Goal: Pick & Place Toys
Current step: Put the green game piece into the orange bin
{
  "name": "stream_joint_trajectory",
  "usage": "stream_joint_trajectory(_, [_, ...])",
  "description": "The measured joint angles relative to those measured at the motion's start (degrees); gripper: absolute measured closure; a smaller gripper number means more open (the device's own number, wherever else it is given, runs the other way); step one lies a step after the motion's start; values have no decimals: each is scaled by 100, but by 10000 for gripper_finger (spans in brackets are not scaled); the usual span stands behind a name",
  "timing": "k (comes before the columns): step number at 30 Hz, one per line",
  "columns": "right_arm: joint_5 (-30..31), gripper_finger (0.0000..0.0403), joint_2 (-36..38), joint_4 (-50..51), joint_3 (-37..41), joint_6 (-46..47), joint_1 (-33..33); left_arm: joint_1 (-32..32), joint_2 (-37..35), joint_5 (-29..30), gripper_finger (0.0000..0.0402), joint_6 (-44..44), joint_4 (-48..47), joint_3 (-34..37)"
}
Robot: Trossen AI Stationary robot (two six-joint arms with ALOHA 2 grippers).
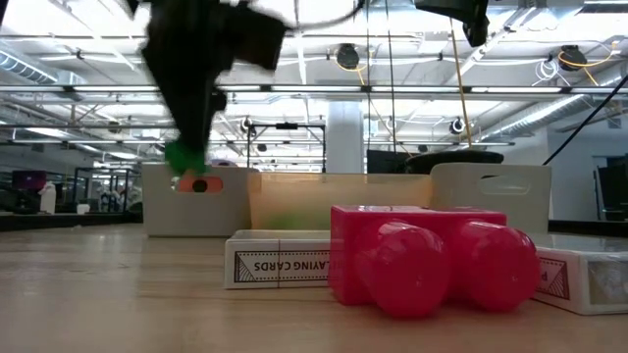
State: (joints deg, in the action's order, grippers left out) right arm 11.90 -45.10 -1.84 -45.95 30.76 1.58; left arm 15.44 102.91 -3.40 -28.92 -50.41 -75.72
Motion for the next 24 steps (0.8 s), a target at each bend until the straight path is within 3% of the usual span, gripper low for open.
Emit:
stream_joint_trajectory(5, [0, 190, 0, -12, 0, 0, 0, -79, -6, 73, 274, 334, -711, -1255])
stream_joint_trajectory(11, [-63, 190, 0, -136, 0, 285, 0, -281, -13, 788, 263, 764, -905, -2743])
stream_joint_trajectory(17, [-1261, 190, 1, -180, 0, 1104, 2, -529, -20, 1542, 272, 1474, -510, -3776])
stream_joint_trajectory(24, [-1837, 190, 0, -600, 82, 1733, 0, -610, -26, 2244, 267, 2553, 241, -4188])
